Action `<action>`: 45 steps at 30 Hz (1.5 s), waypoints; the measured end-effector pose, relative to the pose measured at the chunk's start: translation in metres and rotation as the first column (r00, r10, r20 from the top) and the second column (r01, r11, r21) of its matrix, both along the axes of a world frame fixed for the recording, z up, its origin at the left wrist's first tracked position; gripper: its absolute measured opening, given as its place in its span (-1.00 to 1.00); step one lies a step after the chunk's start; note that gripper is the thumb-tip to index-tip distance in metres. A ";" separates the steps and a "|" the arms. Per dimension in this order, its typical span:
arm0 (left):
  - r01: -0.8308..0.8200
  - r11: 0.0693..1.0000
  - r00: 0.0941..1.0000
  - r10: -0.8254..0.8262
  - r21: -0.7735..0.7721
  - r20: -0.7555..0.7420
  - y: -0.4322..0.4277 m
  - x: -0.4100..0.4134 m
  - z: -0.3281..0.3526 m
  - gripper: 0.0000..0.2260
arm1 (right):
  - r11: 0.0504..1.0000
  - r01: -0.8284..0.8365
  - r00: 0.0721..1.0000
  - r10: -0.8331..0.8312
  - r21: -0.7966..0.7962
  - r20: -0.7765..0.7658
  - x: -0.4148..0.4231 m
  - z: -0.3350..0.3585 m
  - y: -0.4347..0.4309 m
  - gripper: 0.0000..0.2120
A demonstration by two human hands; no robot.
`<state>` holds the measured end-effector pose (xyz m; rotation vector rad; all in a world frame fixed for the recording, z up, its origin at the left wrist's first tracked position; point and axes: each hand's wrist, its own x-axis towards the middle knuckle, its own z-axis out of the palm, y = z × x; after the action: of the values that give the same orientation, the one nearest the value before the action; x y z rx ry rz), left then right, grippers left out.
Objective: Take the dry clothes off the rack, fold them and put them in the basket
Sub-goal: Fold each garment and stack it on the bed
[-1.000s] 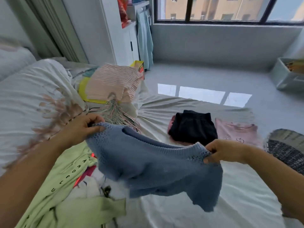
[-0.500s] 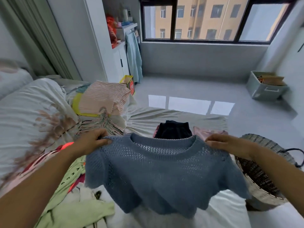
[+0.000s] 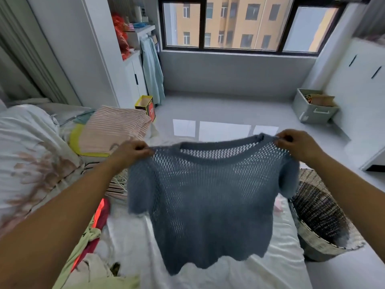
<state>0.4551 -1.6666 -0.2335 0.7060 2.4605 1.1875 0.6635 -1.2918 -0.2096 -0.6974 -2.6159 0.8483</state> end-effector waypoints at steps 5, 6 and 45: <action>-0.007 0.980 0.991 0.033 0.198 -0.127 0.024 -0.026 0.035 -0.82 | 0.994 -0.017 0.977 -0.006 -0.106 -0.215 -0.010 0.030 0.021 -0.94; 0.017 0.981 0.990 0.011 0.194 -0.143 0.026 -0.026 0.037 -0.83 | 0.995 -0.032 0.979 0.011 -0.098 -0.204 -0.006 0.031 0.022 -0.92; -0.548 0.626 0.248 0.756 -0.556 0.606 -0.088 0.209 -0.448 -0.58 | 0.779 0.626 0.544 -0.452 0.017 0.707 0.190 -0.467 -0.038 -0.56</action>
<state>0.6644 -1.7545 -0.6811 -0.9535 1.9325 1.0345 0.8538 -1.3301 -0.6769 -2.1363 -2.5444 0.7974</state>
